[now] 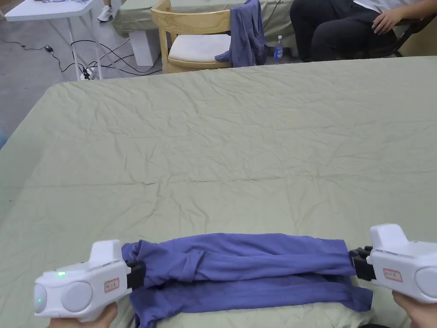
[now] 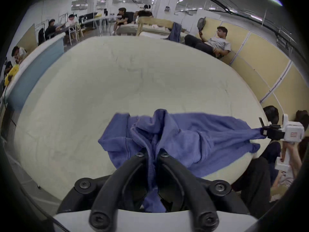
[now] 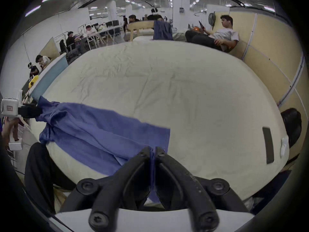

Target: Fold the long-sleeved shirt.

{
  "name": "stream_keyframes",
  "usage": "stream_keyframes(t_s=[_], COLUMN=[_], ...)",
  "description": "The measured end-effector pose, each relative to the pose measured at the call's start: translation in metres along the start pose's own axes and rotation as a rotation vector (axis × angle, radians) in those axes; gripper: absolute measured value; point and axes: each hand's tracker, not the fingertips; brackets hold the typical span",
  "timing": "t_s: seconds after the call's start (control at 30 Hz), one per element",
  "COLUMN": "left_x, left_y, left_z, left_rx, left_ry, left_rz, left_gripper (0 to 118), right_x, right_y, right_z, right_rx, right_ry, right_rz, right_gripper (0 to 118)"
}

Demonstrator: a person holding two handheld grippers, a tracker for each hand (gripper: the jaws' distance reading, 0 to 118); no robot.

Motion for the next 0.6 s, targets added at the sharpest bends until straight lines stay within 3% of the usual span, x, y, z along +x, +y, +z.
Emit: stream_keyframes(t_s=[0.37, 0.53, 0.6], left_x=[-0.02, -0.024, -0.022], left_y=[-0.034, -0.035, -0.035], left_z=[-0.008, -0.012, -0.011], left_rx=[-0.108, -0.117, -0.121], left_ry=[-0.049, -0.028, -0.038], left_rz=[0.083, 0.085, 0.098], left_gripper=[9, 9, 9], right_x=[0.007, 0.017, 0.021], right_y=[-0.025, -0.027, -0.029], right_z=[-0.013, -0.015, -0.017], right_rx=[-0.086, -0.095, -0.108], right_ry=[-0.043, -0.069, -0.036], right_rz=[-0.004, -0.046, -0.094], right_gripper=[6, 6, 6])
